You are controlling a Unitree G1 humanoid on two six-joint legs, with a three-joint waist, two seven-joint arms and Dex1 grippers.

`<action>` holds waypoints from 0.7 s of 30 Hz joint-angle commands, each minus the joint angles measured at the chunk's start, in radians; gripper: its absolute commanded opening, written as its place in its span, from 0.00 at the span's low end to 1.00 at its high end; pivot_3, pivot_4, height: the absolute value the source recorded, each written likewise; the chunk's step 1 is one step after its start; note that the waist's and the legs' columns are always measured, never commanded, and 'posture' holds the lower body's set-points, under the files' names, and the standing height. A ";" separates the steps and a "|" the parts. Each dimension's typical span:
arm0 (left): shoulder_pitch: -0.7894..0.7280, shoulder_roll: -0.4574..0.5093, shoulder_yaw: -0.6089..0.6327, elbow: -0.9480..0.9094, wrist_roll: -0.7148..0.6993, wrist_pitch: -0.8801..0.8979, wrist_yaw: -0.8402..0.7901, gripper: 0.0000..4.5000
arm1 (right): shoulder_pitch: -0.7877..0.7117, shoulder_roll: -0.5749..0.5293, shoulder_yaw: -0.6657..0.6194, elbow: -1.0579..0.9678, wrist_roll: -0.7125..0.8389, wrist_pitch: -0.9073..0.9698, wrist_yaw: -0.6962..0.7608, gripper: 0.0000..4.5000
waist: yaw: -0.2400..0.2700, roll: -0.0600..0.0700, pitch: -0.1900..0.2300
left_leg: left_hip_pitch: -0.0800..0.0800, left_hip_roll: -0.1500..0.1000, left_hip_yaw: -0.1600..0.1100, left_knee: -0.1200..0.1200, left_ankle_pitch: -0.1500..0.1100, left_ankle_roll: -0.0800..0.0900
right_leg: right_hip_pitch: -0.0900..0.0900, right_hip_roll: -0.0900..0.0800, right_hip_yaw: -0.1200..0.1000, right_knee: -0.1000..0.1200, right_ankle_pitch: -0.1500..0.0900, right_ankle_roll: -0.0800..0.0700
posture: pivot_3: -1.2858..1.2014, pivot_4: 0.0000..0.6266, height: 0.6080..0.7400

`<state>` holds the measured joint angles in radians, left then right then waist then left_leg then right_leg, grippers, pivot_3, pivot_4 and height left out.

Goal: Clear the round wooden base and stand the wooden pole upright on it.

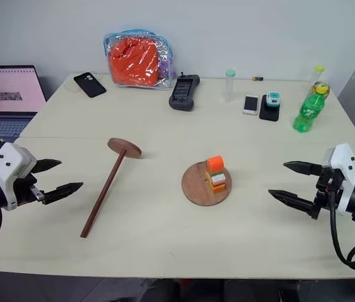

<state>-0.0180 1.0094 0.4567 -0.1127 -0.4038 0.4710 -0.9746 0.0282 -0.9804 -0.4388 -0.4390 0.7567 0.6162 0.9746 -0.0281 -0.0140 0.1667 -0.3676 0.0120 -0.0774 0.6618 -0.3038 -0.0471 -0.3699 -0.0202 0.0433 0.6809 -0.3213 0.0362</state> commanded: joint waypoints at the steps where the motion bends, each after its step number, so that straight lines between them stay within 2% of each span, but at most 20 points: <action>1: 0.006 0.007 0.036 -0.023 -0.019 -0.009 -0.017 0.99 | -0.006 -0.004 -0.026 -0.007 -0.002 -0.012 0.010 1.00 | 0.000 0.000 0.000 | 0.000 0.000 0.000 0.000 0.000 0.000 | 0.000 0.000 0.000 0.000 0.000 0.000 | 0.52 0.24 1.00; 6: 0.018 0.018 0.042 -0.038 -0.009 0.017 0.007 0.99 | -0.014 0.004 -0.015 -0.005 -0.010 -0.017 0.007 1.00 | 0.000 0.000 0.000 | 0.000 0.000 0.000 0.000 0.000 0.000 | 0.000 0.000 0.000 0.000 0.000 0.000 | 0.52 0.24 1.00; 10: -0.015 -0.009 0.040 -0.039 -0.027 -0.035 0.010 0.99 | -0.005 0.018 -0.003 -0.005 -0.031 -0.037 0.009 1.00 | 0.000 0.000 0.000 | 0.000 0.000 0.000 0.000 0.000 0.000 | 0.000 0.000 0.000 0.000 0.000 0.000 | 0.52 0.24 1.00; 12: -0.013 -0.004 0.009 -0.044 0.007 -0.088 0.004 0.99 | 0.003 0.026 0.004 -0.007 -0.049 -0.048 0.006 1.00 | 0.000 0.000 0.000 | 0.000 0.000 0.000 0.000 0.000 0.000 | 0.000 0.000 0.000 0.000 0.000 0.000 | 0.52 0.24 1.00; 15: -0.044 -0.012 -0.015 -0.065 -0.021 -0.084 -0.010 0.99 | -0.003 0.038 0.007 -0.014 -0.031 -0.031 -0.005 1.00 | 0.001 0.000 0.000 | 0.000 0.000 0.000 0.000 0.000 0.000 | 0.000 0.000 0.000 0.000 0.000 0.000 | 0.52 0.24 1.00; 19: -0.182 0.013 -0.152 -0.100 -0.050 -0.076 -0.094 0.99 | 0.027 0.043 -0.008 -0.097 0.014 0.046 -0.057 1.00 | 0.004 0.000 0.000 | -0.001 0.000 0.000 0.001 0.000 0.000 | 0.000 0.000 0.000 0.000 0.000 0.000 | 0.52 0.24 1.00; 21: -0.224 -0.005 -0.185 -0.131 -0.072 -0.054 -0.097 0.99 | 0.042 0.053 -0.013 -0.123 0.010 0.050 -0.076 1.00 | 0.008 0.000 0.000 | -0.002 -0.001 -0.001 0.001 0.000 0.000 | 0.000 0.001 -0.001 0.000 0.000 0.000 | 0.52 0.24 1.00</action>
<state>-0.2024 1.0042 0.3036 -0.1858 -0.4403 0.4087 -1.0522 0.0612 -0.9338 -0.4176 -0.5050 0.7408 0.6544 0.9228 -0.0200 -0.0143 0.1670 -0.3693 0.0107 -0.0781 0.6626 -0.3037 -0.0473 -0.3703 -0.0193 0.0427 0.6808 -0.3213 0.0362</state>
